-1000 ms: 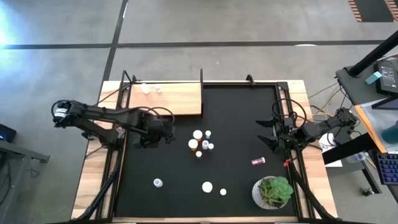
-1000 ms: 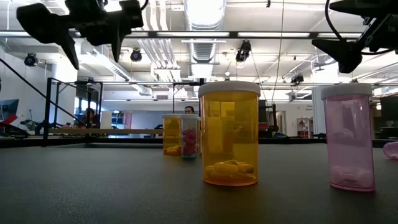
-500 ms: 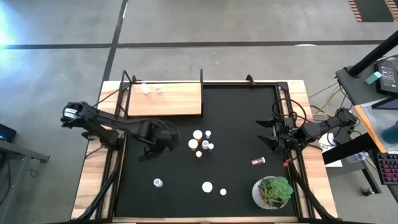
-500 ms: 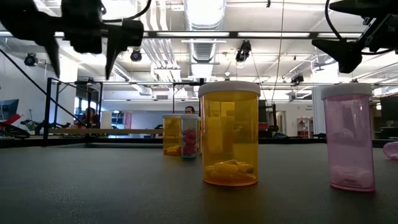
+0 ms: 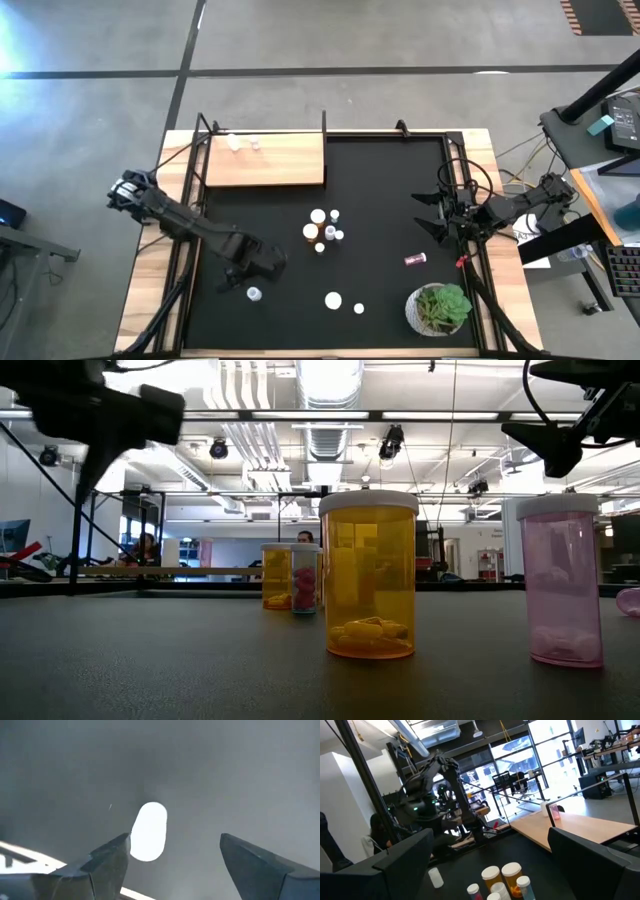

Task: Pick and place medicine bottles onto shelf by color
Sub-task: Put the bottom white pill bottle on the shelf aligned with the other white pill bottle

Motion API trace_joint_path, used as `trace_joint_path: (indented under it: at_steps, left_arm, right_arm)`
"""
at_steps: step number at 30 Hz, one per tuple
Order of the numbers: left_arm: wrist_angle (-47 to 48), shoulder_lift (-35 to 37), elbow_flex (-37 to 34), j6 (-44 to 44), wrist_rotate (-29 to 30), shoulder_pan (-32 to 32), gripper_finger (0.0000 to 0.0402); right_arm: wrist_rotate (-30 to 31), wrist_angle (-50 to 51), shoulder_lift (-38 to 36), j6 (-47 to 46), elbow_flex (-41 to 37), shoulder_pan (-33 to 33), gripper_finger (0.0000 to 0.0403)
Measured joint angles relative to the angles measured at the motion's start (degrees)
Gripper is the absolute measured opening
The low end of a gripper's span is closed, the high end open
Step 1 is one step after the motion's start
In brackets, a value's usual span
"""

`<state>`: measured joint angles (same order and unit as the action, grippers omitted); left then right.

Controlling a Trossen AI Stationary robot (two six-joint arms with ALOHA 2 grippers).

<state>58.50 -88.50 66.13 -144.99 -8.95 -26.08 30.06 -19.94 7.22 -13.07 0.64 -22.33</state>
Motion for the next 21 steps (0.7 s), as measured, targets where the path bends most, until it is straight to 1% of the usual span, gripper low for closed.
trace_joint_path:
  at_steps: [5, 10, 15, 21]
  left_arm:
    - [-1.63, -0.63, 0.0, -9.81, 0.63, -4.61, 0.0289]
    - [-3.48, -3.33, 0.0, -15.06, 1.05, -6.14, 0.0289]
    - [-6.05, -6.65, 0.0, -15.38, 0.85, -6.24, 0.0289]
    - [-5.35, -7.27, 0.0, -14.93, 0.83, -6.56, 0.0282]
  right_arm:
    - [0.0, 0.0, 0.0, -0.01, 0.0, 0.0, 0.0384]
    - [-0.01, 0.01, 0.0, -0.01, 0.0, -0.01, 0.0384]
    - [-0.02, 0.0, 0.0, -0.01, 0.0, 0.0, 0.0384]
    - [-0.02, 0.0, 0.0, 0.0, 0.0, 0.0, 0.0384]
